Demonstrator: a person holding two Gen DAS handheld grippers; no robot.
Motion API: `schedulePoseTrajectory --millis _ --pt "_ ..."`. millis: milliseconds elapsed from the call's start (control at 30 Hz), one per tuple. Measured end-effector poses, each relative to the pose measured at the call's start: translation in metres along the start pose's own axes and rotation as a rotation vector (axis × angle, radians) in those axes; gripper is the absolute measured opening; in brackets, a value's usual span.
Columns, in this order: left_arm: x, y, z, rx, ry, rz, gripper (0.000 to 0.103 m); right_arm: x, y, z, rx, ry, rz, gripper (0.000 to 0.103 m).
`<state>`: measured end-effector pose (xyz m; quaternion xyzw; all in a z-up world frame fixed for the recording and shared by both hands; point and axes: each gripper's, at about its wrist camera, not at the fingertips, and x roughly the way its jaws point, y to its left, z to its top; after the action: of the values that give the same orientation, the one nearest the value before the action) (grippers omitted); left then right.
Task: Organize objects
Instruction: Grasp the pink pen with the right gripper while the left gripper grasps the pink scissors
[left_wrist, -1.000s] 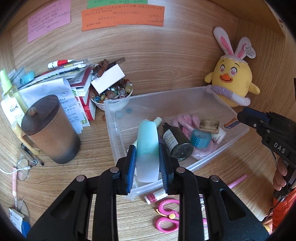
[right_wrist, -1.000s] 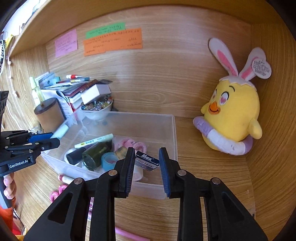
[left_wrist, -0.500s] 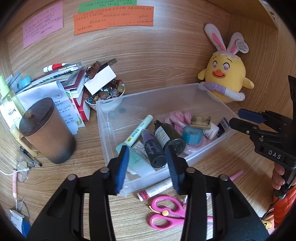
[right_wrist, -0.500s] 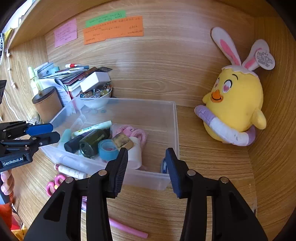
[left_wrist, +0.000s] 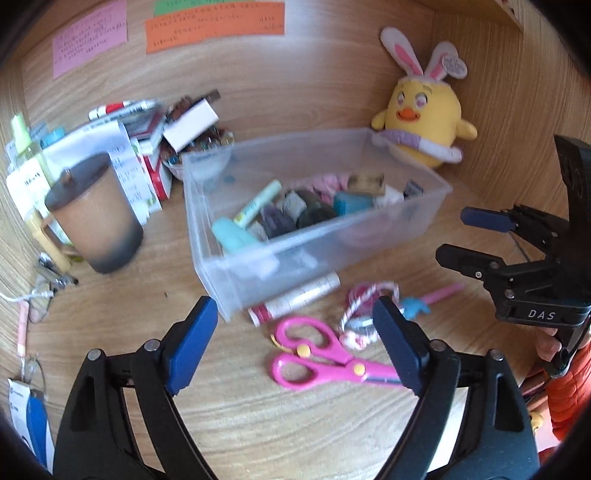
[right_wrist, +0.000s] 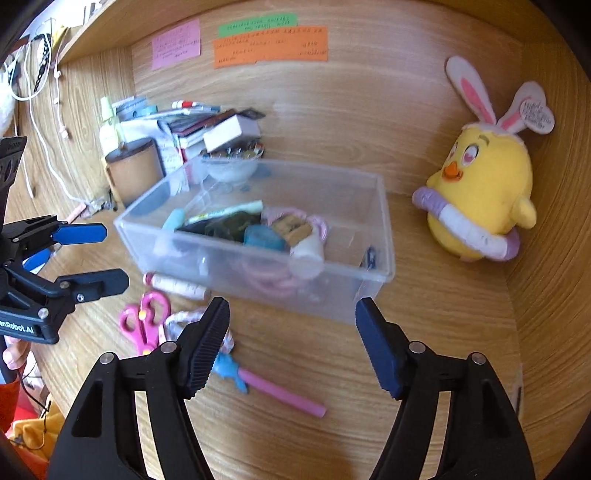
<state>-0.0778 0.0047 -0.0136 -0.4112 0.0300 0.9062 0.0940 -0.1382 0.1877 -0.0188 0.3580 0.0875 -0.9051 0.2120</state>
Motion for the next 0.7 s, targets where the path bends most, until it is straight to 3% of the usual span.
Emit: schedulePoseTrajectory --millis 267,467,700 --pt "0.038 -0.024 -0.023 0.040 0.138 0.005 0.088 0.027 0.016 -0.027 -0.060 0.123 0.063 0.067" --pt "0.037 -0.022 -0.031 0.041 0.150 0.027 0.088 0.038 0.031 -0.034 -0.127 0.153 0.054 0.067" --pt "0.022 0.008 -0.050 -0.021 0.164 0.045 0.087 0.035 0.032 -0.039 -0.133 0.176 0.077 0.034"
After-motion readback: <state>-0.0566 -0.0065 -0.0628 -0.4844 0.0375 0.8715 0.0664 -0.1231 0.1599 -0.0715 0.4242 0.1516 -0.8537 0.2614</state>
